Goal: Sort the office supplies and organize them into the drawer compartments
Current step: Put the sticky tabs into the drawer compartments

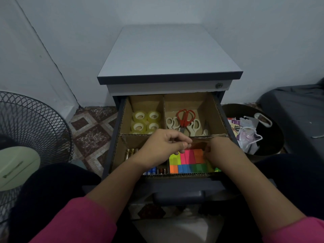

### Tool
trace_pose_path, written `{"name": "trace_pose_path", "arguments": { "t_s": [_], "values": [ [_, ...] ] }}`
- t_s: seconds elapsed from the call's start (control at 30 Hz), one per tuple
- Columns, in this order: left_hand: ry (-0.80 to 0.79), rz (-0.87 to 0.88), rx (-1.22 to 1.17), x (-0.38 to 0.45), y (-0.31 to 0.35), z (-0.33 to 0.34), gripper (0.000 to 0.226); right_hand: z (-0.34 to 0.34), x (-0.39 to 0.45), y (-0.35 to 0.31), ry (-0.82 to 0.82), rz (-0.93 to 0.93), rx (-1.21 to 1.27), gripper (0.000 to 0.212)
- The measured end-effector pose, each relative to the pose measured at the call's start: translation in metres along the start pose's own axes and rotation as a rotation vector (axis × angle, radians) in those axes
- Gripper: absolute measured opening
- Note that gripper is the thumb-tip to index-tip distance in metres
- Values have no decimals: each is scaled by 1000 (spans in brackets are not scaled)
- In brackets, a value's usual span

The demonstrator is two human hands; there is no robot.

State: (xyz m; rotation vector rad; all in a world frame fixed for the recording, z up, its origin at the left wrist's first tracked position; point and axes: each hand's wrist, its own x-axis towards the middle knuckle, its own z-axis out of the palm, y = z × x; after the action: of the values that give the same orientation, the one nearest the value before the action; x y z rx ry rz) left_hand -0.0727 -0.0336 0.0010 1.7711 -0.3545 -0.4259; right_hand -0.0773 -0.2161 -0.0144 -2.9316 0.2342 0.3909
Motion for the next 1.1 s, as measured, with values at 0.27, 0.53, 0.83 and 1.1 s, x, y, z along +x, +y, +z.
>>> {"name": "trace_pose_path", "arguments": {
  "t_s": [0.27,0.53,0.83,1.1],
  "values": [
    [4,9,11,0,-1,0,16,0,-13,-3,44,7,-146,23],
    [4,8,4,0,-1,0,17,0,-12,-2,31,20,-88,16],
    [10,14,19,1,-2,1,18,0,-6,-3,-10,-2,-26,14],
    [3,6,26,0,-1,0,16,0,-7,-3,39,-23,-32,14]
  ]
}}
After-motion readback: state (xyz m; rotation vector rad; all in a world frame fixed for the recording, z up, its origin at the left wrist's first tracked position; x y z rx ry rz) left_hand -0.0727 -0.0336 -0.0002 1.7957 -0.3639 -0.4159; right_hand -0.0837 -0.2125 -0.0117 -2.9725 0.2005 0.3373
